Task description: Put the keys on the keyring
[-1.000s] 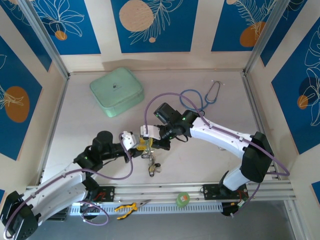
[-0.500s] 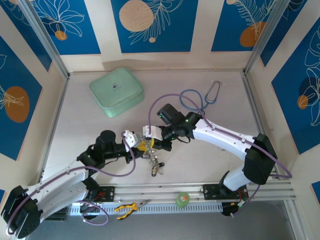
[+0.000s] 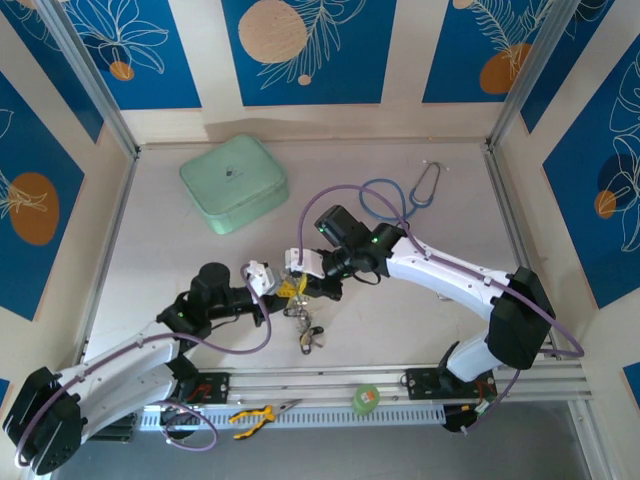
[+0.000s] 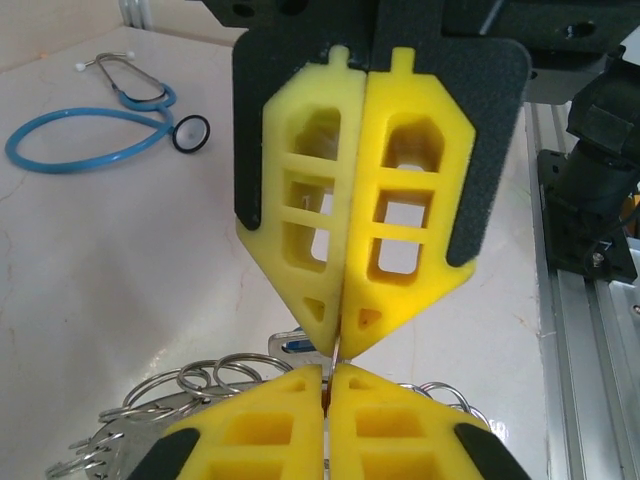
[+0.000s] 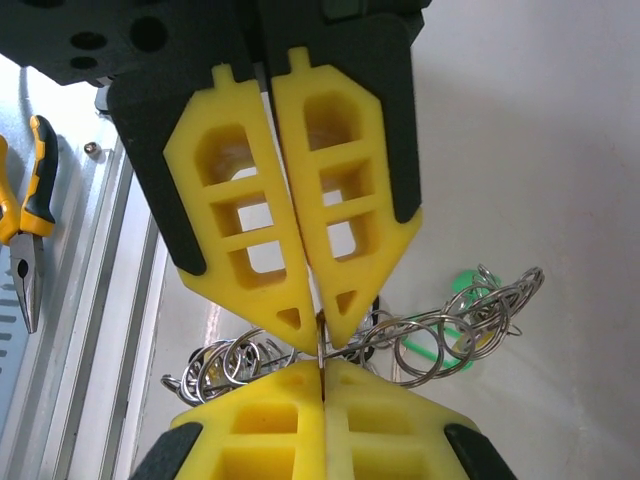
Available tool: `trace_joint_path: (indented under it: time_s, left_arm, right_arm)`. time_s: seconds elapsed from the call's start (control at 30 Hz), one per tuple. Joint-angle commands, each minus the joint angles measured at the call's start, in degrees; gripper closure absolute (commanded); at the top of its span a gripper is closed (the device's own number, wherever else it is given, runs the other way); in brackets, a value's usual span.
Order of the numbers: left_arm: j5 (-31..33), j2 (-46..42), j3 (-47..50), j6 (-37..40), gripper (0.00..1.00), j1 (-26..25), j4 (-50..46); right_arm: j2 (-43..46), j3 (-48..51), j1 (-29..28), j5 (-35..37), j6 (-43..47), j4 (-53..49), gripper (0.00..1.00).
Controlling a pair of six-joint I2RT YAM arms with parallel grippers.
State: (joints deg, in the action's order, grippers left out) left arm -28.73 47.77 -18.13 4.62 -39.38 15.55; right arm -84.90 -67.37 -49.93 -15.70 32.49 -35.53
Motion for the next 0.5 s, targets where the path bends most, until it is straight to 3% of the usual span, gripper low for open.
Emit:
trace_joint_path:
  time_s: [0.0,0.1,0.23,0.33,0.47]
  left_arm:
    - [-1.50,0.31,0.45,-0.23,1.00,0.56,4.03]
    - [-1.42,-0.21,1.08,-0.66,1.00,0.58,6.10]
    - [-1.15,0.23,2.61,-1.78,1.00,0.59,12.67]
    - [-1.33,2.43,3.34,-3.86,1.00,0.59,19.44]
    - [-1.05,5.29,4.36,-6.56,1.00,0.60,27.59]
  right_arm:
    - [2.16,-0.22,0.01,-4.77,-1.29,1.79,1.00]
    - [3.27,0.70,1.10,-5.29,-2.41,2.50,1.00]
    - [9.42,6.38,5.84,-9.87,-7.21,8.63,0.68]
    - [14.32,11.35,7.22,-9.05,-8.19,12.31,0.63]
    - [18.95,17.88,6.07,-1.96,-8.74,19.03,0.61]
